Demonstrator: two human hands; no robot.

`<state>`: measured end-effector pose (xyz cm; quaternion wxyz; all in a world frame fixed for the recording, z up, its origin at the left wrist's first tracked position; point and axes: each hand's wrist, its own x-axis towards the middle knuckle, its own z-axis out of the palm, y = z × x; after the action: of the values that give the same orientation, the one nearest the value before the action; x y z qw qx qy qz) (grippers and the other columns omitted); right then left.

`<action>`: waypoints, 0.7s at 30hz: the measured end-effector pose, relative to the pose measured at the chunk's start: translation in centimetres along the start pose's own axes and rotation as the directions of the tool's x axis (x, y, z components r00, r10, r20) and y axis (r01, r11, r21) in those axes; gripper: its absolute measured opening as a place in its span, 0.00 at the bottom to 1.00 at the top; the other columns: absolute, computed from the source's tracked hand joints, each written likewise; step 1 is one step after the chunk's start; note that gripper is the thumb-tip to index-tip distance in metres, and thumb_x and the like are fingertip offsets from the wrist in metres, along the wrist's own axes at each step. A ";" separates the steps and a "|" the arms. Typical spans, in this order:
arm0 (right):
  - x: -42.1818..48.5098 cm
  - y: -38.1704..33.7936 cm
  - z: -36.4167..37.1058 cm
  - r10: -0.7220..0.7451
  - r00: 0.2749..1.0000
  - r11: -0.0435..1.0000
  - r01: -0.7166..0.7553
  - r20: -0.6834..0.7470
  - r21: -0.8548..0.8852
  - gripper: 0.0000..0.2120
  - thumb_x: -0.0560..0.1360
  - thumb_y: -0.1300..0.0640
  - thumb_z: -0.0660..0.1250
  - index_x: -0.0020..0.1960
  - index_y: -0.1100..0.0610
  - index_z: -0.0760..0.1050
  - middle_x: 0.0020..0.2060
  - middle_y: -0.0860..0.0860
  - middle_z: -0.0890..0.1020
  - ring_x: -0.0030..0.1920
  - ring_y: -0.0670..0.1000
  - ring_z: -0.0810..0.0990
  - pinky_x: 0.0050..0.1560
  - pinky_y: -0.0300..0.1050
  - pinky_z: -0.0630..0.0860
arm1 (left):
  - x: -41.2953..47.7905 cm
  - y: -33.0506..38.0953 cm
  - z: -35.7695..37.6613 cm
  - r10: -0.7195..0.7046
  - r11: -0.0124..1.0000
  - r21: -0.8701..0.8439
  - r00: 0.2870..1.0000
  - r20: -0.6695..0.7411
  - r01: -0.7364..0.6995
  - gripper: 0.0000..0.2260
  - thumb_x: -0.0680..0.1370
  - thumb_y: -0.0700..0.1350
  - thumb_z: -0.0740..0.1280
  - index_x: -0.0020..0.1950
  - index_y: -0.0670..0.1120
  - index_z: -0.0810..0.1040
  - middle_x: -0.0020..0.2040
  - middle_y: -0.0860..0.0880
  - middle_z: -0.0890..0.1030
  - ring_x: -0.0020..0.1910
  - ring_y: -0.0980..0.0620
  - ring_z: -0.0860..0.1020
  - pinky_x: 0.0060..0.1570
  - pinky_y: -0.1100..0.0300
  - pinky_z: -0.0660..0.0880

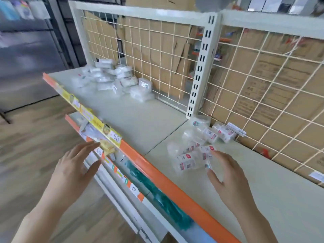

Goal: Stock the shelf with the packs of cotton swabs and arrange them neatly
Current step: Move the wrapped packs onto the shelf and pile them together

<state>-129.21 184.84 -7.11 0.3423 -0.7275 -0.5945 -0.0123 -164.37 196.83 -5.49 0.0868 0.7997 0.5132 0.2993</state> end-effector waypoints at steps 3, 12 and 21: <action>0.9 -1.1 1.2 -0.041 0.998 0.998 0.038 0.056 0.058 0.23 0.72 0.42 0.55 0.65 0.48 0.69 0.61 0.49 0.75 0.63 0.51 0.71 0.56 0.51 0.73 | -2.2 -0.9 -1.1 -0.047 0.998 0.033 0.997 -0.058 0.049 0.21 0.73 0.54 0.60 0.62 0.46 0.77 0.59 0.49 0.77 0.53 0.43 0.77 0.52 0.46 0.73; 4.3 -6.4 6.0 -0.103 0.981 0.989 0.083 0.166 0.125 0.20 0.75 0.55 0.67 0.66 0.52 0.71 0.64 0.49 0.72 0.67 0.51 0.69 0.63 0.55 0.68 | -3.5 -6.0 -4.8 -0.142 0.984 0.076 0.972 -0.186 0.158 0.17 0.74 0.42 0.68 0.63 0.48 0.75 0.59 0.47 0.77 0.54 0.39 0.76 0.53 0.46 0.71; 8.0 -14.2 12.7 -0.086 0.991 0.991 0.075 0.102 0.107 0.26 0.72 0.41 0.56 0.66 0.52 0.72 0.62 0.49 0.74 0.63 0.46 0.68 0.60 0.53 0.71 | 1.2 -16.7 -8.8 -0.113 0.990 0.068 0.977 -0.180 0.127 0.20 0.73 0.38 0.71 0.64 0.48 0.75 0.60 0.51 0.76 0.56 0.46 0.74 0.54 0.49 0.70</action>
<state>-144.23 199.06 -6.58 0.3465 -0.6840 -0.6405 0.0431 -181.86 204.05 -5.44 0.0274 0.7405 0.5776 0.3426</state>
